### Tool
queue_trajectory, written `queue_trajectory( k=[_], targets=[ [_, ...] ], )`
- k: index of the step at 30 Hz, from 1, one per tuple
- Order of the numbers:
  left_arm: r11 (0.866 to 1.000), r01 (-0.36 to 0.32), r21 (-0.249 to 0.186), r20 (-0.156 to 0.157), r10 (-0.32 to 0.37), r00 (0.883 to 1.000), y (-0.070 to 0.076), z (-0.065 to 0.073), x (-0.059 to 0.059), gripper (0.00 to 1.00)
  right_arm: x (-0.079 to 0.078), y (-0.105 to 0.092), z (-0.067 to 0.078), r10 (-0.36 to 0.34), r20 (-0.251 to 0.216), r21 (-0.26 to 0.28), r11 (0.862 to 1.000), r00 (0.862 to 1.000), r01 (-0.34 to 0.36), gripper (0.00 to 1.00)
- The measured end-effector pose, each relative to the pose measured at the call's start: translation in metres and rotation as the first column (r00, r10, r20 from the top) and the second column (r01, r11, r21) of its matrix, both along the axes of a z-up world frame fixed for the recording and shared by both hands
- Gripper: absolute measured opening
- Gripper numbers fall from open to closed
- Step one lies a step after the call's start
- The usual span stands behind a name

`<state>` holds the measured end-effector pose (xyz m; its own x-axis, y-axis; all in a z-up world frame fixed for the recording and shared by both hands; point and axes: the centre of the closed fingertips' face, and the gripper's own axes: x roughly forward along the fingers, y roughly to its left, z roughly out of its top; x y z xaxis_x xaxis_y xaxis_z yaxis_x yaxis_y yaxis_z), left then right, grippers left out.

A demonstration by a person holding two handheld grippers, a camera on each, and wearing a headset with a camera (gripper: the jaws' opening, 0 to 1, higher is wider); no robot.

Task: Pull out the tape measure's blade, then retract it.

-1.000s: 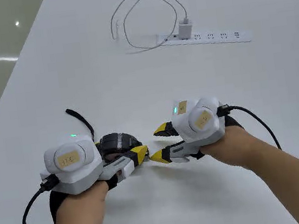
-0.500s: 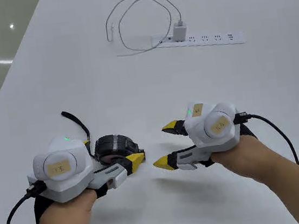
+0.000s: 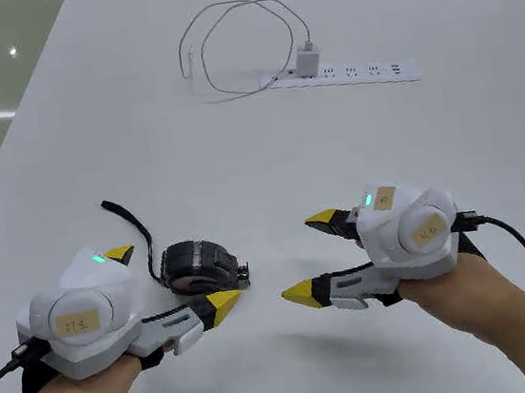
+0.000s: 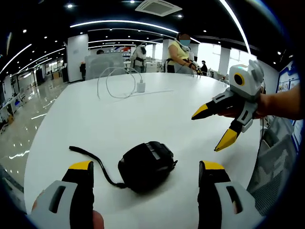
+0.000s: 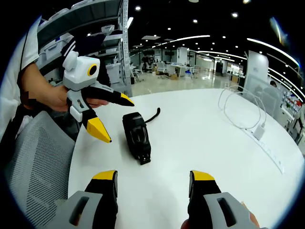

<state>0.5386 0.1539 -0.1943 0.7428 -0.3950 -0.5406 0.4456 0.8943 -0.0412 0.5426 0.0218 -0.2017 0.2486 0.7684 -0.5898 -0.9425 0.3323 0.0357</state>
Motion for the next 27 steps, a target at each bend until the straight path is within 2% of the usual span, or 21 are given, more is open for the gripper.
queue_trajectory(
  k=[5,13,27],
  targets=[
    [1.000,0.021,0.022,0.002,-0.021,1.000,0.004,0.001,-0.004,0.92,-0.003,-0.011,0.002,-0.023,0.003,-0.001,1.000,1.000,0.023,0.61],
    [0.998,0.055,0.017,0.014,-0.055,0.998,0.008,0.006,-0.010,0.98,-0.010,-0.028,0.006,-0.050,0.004,-0.003,0.999,0.999,0.050,0.66],
    [0.996,0.090,0.022,0.001,-0.090,0.996,0.021,0.010,-0.023,0.99,-0.019,-0.051,0.015,-0.082,0.010,0.002,0.997,0.997,0.082,0.77]
  ],
)
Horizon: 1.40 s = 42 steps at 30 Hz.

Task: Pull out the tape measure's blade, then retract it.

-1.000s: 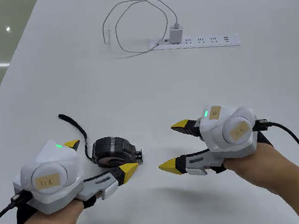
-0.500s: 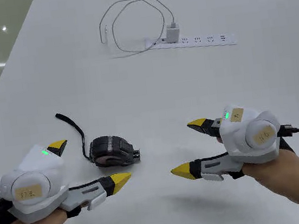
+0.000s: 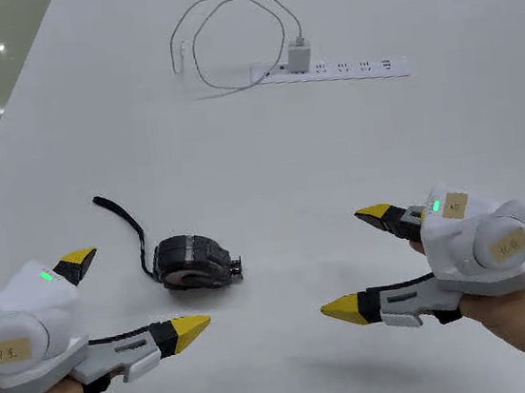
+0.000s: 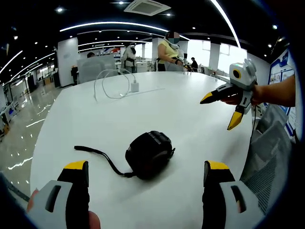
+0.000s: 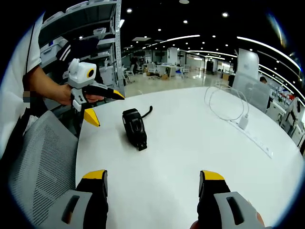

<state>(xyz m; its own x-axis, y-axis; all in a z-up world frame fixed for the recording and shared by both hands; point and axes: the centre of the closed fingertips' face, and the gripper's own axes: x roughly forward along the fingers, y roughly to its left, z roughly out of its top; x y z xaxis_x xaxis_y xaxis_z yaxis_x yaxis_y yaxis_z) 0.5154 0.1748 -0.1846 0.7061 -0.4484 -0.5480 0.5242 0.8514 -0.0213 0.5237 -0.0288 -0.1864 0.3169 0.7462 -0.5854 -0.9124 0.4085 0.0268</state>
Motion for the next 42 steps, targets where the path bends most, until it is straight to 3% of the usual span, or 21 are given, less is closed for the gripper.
queue_trajectory(
  k=[12,31,42],
  targets=[
    [1.000,0.030,0.010,-0.020,-0.030,0.999,0.009,0.000,-0.014,0.99,-0.010,-0.018,0.003,-0.020,0.002,-0.005,1.000,1.000,0.020,0.85],
    [0.997,0.072,-0.005,-0.048,-0.072,0.996,0.018,0.001,-0.028,0.99,-0.029,-0.046,-0.001,-0.061,-0.044,-0.008,0.998,0.997,0.061,0.99],
    [0.996,0.092,-0.011,-0.055,-0.093,0.994,0.018,0.001,-0.035,0.99,-0.035,-0.063,-0.002,-0.086,-0.050,-0.026,0.996,0.995,0.085,0.99]
  ],
)
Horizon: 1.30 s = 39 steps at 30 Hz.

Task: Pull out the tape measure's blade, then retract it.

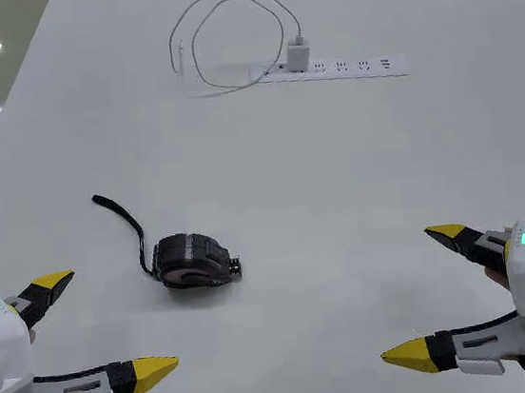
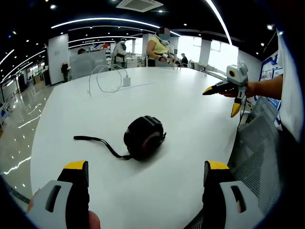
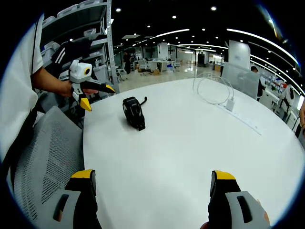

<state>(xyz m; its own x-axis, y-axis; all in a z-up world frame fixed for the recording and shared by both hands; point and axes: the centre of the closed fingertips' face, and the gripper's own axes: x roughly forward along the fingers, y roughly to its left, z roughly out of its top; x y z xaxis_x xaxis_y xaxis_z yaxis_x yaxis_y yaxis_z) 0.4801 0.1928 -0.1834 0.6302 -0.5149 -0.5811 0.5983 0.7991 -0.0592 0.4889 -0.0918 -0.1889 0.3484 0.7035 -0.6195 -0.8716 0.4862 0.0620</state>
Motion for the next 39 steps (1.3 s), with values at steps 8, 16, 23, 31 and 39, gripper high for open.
queue_trajectory(
  k=[8,16,23,31,39],
  targets=[
    [1.000,0.009,0.002,-0.004,-0.009,1.000,0.002,0.000,-0.004,0.99,-0.003,-0.012,0.000,-0.026,-0.005,0.001,1.000,1.000,0.026,0.99],
    [1.000,0.010,0.000,-0.007,-0.010,1.000,0.005,0.000,-0.006,0.99,-0.005,-0.020,0.000,-0.045,-0.007,-0.002,0.999,0.999,0.045,0.99],
    [1.000,0.008,0.004,-0.009,-0.008,1.000,0.007,0.001,-0.007,0.99,-0.007,-0.023,-0.001,-0.054,-0.012,0.000,0.999,0.998,0.054,0.99],
    [1.000,0.008,0.007,-0.013,-0.008,1.000,0.009,0.000,-0.009,0.99,-0.008,-0.025,-0.001,-0.061,-0.015,0.002,0.998,0.998,0.061,0.99],
    [1.000,0.007,0.007,-0.017,-0.007,1.000,0.011,0.000,-0.010,0.99,-0.009,-0.028,-0.001,-0.068,-0.016,-0.001,0.998,0.998,0.068,0.99]
  ],
)
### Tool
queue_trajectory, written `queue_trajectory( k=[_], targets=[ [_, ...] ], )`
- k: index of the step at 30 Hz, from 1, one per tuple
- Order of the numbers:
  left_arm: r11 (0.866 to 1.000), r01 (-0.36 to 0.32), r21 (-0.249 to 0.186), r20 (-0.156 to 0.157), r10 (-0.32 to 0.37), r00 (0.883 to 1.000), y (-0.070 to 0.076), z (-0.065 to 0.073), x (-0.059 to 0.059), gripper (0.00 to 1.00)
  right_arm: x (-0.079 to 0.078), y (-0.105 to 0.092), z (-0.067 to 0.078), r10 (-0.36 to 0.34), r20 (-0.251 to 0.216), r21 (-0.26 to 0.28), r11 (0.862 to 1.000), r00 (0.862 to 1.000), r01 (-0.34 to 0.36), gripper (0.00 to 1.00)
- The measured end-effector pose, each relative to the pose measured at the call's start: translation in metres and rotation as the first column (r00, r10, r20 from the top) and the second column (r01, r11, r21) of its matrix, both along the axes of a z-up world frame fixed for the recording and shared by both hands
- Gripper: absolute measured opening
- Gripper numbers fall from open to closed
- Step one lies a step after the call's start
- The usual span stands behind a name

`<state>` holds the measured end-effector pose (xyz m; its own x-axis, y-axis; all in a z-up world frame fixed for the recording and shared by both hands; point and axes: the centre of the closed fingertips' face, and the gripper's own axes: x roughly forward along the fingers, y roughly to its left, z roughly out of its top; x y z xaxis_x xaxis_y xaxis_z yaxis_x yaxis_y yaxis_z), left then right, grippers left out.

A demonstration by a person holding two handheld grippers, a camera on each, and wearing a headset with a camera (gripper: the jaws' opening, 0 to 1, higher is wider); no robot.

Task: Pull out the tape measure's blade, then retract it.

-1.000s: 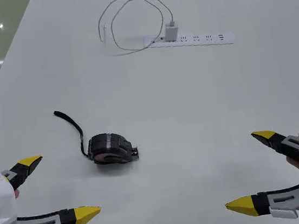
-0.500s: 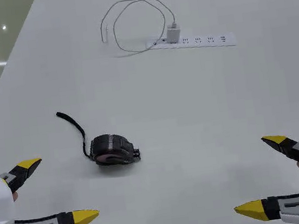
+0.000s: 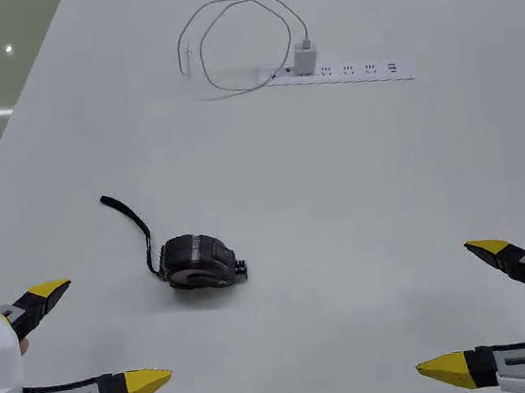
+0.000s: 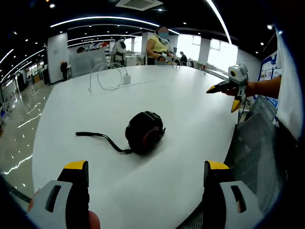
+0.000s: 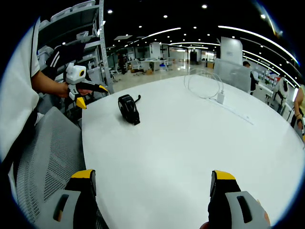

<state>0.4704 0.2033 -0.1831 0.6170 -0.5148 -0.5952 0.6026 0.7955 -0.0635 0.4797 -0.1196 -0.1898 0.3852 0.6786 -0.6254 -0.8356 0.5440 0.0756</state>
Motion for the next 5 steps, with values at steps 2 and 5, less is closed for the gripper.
queue_trajectory(
  k=[2,5],
  targets=[
    [1.000,0.001,0.000,-0.001,-0.001,1.000,0.0001,-0.0002,-0.0002,0.99,-0.0002,-0.0007,-0.0002,-0.002,-0.001,-0.001,1.000,1.000,0.002,0.99],
    [1.000,0.004,0.002,-0.001,-0.004,1.000,0.0000,-0.0003,-0.0006,0.99,-0.0009,-0.0014,-0.0004,-0.004,-0.001,-0.001,1.000,1.000,0.004,0.99]
  ],
)
